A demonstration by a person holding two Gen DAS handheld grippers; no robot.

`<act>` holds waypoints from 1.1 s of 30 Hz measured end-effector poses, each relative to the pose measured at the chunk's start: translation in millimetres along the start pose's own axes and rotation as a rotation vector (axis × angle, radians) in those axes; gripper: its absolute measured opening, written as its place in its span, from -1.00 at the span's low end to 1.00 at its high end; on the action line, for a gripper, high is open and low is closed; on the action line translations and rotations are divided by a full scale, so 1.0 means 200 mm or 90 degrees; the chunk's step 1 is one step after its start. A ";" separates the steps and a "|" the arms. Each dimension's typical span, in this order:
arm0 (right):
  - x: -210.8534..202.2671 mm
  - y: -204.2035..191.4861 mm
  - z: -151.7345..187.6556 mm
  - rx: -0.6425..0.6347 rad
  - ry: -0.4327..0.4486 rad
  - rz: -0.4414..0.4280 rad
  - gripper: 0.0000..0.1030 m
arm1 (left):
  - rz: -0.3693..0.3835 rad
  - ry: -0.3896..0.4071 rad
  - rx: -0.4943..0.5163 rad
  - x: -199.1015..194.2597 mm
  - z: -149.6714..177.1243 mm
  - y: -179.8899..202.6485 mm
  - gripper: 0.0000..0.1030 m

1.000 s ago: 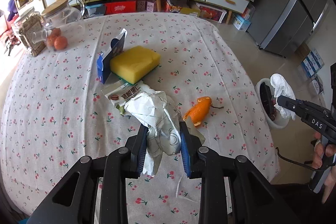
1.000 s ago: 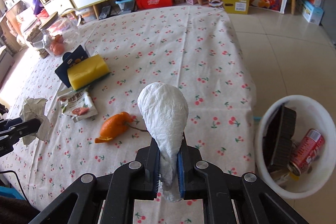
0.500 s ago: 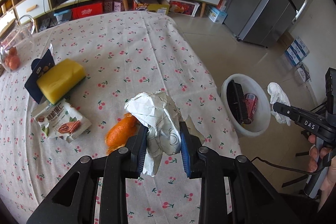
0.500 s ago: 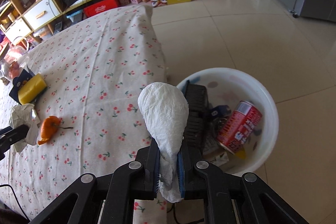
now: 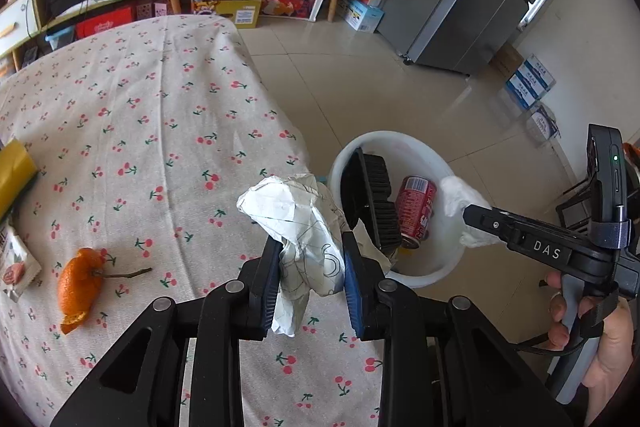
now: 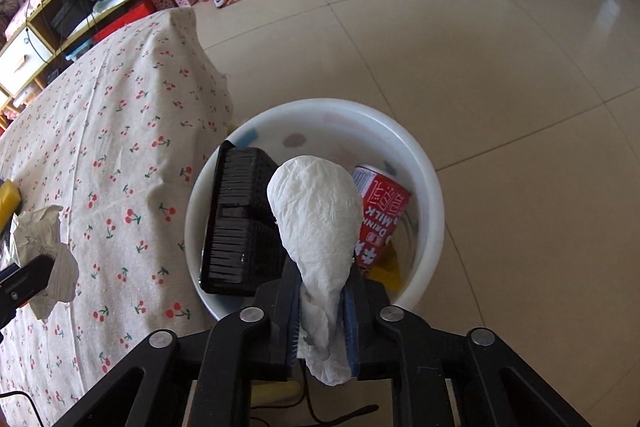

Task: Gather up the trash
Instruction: 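Carry both tissues to the bucket and release them from both tools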

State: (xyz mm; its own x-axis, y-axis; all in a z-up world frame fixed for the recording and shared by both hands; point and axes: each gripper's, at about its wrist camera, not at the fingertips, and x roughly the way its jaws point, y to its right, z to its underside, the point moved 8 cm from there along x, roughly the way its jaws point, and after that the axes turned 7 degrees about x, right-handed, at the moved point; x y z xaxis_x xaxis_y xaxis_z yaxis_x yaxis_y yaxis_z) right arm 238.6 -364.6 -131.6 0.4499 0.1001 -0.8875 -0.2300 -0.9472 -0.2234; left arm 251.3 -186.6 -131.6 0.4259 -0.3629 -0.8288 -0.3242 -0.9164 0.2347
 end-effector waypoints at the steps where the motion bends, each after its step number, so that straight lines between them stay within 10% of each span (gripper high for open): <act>1: -0.01 0.01 0.00 0.009 0.003 -0.002 -0.10 | 0.005 -0.002 0.006 0.01 -0.01 0.03 -0.41; 22: -0.39 0.47 0.04 0.024 0.068 0.057 -0.06 | 0.053 -0.016 0.121 0.27 -0.21 0.51 -0.36; 27: -0.41 0.56 0.05 0.029 0.070 0.066 -0.04 | 0.024 0.008 0.136 0.28 -0.24 0.54 0.66; 33: -0.43 0.56 0.04 0.027 0.076 0.066 0.06 | -0.017 0.012 0.159 0.21 -0.22 0.49 0.69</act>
State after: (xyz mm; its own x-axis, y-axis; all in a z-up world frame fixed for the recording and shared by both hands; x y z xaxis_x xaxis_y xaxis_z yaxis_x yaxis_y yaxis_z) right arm 166.5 -477.5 -83.7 0.5207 -0.0376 -0.8529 -0.3159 -0.9366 -0.1516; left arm 274.4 -298.8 -120.7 0.4518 -0.3443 -0.8230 -0.5101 -0.8565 0.0783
